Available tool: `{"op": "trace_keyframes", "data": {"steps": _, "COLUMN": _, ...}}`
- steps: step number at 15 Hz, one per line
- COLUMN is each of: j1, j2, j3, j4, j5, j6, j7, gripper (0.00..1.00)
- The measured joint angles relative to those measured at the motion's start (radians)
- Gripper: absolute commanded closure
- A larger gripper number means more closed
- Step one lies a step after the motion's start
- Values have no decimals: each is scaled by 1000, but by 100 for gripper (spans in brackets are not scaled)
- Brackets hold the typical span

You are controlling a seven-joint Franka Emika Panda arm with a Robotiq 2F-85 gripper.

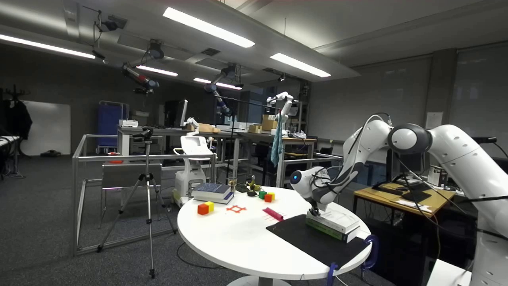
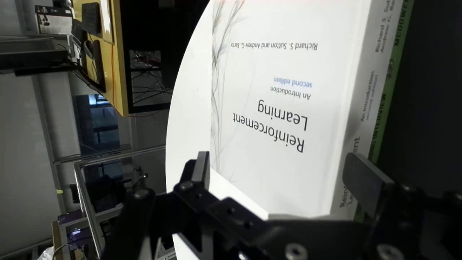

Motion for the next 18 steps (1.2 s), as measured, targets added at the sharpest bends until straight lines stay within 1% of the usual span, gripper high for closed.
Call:
{"op": "trace_keyframes", "data": {"steps": 10, "j1": -7, "j2": -47, "j3": 0, "j4": 2, "j5": 86, "j6": 68, "j7": -40, "gripper": 0}}
{"op": "trace_keyframes", "data": {"steps": 12, "j1": -11, "j2": -48, "j3": 1, "j4": -1, "j5": 124, "j6": 123, "j7": -49, "gripper": 0}}
{"op": "trace_keyframes", "data": {"steps": 14, "j1": -21, "j2": -48, "j3": 3, "j4": -6, "j5": 186, "j6": 191, "j7": -74, "gripper": 0}}
{"op": "trace_keyframes", "data": {"steps": 18, "j1": -46, "j2": -49, "j3": 5, "j4": -21, "j5": 329, "j6": 305, "j7": -166, "gripper": 0}}
